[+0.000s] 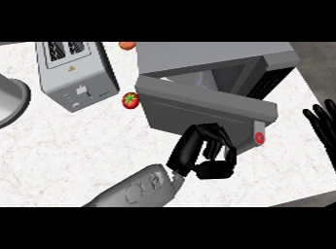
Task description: Pick up the milk, place it into the microwave and close the microwave
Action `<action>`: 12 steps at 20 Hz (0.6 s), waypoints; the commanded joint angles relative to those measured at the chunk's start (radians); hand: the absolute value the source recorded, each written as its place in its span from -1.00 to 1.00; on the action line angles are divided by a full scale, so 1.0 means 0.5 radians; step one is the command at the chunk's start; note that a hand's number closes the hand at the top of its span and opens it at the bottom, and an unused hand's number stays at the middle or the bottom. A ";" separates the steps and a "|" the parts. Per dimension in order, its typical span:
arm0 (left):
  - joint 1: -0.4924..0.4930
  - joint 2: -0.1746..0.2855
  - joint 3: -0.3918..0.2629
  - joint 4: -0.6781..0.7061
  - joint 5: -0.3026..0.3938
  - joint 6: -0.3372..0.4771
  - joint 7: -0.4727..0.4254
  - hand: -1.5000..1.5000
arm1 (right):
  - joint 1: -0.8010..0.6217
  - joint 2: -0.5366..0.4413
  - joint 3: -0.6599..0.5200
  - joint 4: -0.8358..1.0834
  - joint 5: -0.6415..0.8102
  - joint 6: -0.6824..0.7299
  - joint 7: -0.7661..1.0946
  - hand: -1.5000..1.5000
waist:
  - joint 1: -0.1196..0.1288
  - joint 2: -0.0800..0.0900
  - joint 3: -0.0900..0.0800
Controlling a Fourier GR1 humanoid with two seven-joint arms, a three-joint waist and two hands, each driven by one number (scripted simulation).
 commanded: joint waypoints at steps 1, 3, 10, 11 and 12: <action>-0.197 -0.010 0.083 0.096 0.149 0.088 -0.007 1.00 | -0.030 -0.059 0.010 -0.066 -0.101 0.073 0.069 -1.00 | -0.079 0.014 0.001; -0.225 -0.010 0.101 0.147 0.217 0.117 -0.015 1.00 | -0.026 -0.037 0.043 -0.114 -0.149 0.081 0.088 -1.00 | -0.117 0.022 -0.001; -0.419 -0.011 0.308 0.306 0.447 0.155 -0.064 1.00 | -0.071 -0.088 0.009 -0.133 -0.319 0.108 0.161 -1.00 | -0.190 0.063 -0.001; -0.389 -0.011 0.381 0.254 0.521 0.158 -0.135 1.00 | -0.071 -0.105 0.005 -0.136 -0.330 0.119 0.173 -1.00 | -0.193 0.071 -0.008; -0.431 -0.011 0.417 0.288 0.533 0.169 -0.158 1.00 | -0.079 -0.123 -0.010 -0.155 -0.366 0.127 0.181 -1.00 | -0.201 0.066 -0.007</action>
